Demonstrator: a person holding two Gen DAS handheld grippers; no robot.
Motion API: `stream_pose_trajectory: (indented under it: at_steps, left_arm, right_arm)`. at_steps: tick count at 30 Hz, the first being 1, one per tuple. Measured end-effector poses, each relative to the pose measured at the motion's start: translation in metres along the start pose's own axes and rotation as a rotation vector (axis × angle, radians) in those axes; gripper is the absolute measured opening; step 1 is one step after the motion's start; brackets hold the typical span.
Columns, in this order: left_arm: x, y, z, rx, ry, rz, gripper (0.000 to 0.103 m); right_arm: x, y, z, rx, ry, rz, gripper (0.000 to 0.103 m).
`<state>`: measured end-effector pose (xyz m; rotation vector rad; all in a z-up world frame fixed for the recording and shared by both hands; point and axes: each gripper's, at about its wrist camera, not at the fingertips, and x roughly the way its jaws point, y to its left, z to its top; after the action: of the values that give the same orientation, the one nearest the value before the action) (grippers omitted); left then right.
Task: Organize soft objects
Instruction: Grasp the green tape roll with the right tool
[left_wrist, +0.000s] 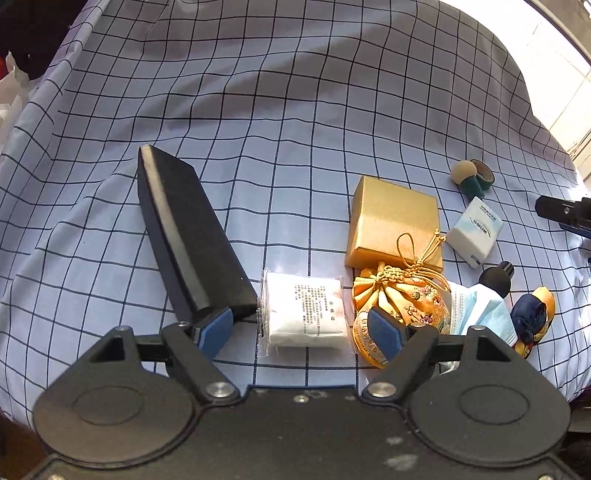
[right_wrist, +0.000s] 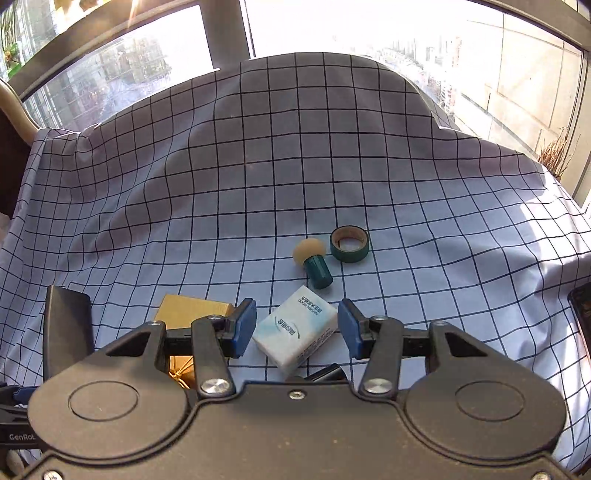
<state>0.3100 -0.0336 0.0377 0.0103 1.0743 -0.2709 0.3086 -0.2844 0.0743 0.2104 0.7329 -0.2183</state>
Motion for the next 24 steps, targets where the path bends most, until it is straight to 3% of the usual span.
stream_pose_trajectory:
  at_steps: [5, 13, 24]
  left_arm:
    - [0.001, -0.002, 0.002, -0.001, 0.002, -0.009, 0.079]
    - [0.002, -0.001, 0.002, 0.012, 0.007, -0.019, 0.079]
    - [0.004, 0.0, 0.005, 0.014, 0.006, -0.013, 0.079]
  right_arm:
    - [0.045, 0.001, 0.023, 0.009, 0.04, -0.06, 0.049]
    - [0.11, -0.028, 0.058, 0.177, 0.078, -0.164, 0.049]
    - [0.158, -0.034, 0.066, 0.232, 0.135, -0.226, 0.052]
